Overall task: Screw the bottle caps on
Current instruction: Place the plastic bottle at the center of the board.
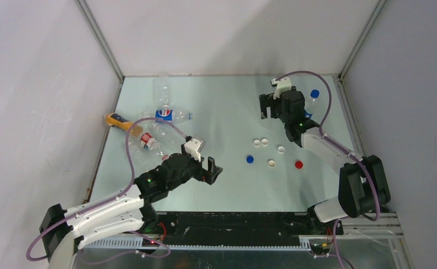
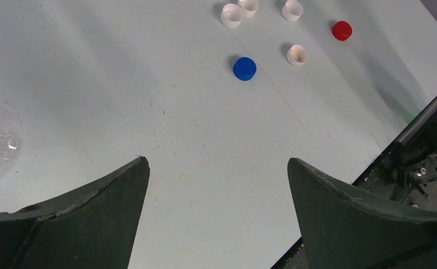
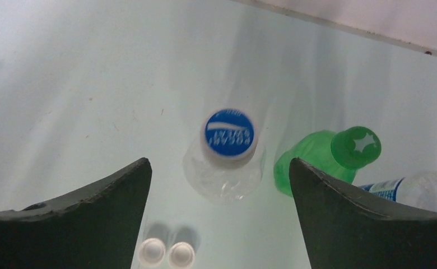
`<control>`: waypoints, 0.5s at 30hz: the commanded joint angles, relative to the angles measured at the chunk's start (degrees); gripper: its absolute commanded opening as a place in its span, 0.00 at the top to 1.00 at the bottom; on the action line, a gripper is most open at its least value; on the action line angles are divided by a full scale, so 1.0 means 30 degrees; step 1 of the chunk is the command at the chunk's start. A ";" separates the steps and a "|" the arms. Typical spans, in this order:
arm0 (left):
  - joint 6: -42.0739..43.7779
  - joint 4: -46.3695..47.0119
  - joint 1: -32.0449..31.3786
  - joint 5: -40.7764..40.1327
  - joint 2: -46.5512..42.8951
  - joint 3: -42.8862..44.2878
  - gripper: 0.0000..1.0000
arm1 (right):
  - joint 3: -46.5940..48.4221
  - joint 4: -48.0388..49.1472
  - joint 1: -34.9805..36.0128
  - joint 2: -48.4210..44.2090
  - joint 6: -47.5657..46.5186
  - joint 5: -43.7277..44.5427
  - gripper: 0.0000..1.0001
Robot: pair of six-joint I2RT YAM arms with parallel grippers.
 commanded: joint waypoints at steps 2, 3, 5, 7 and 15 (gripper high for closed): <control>-0.0202 0.0218 0.0054 -0.0696 -0.0207 0.0615 0.02 | 0.0402 -0.2320 -0.0047 -0.3070 0.1574 -0.0174 0.00; -0.0249 -0.0078 0.0054 -0.0809 -0.0168 0.0878 0.02 | 0.0746 -0.3781 -0.0047 -0.3370 0.1905 -0.0136 0.00; -0.0463 -0.0557 0.0231 -0.1248 -0.0070 0.1438 0.02 | 0.1225 -0.5641 -0.0022 -0.4376 0.3041 -0.0201 0.00; -0.0654 -0.1086 0.0644 -0.1563 0.0110 0.2131 0.02 | 0.1398 -0.6888 -0.0004 -0.5571 0.4193 -0.0210 0.00; -0.2204 -0.3769 0.3208 -0.3403 0.1421 0.5103 0.02 | -0.0870 -0.8642 -0.0081 -1.2269 0.3802 -0.3480 0.00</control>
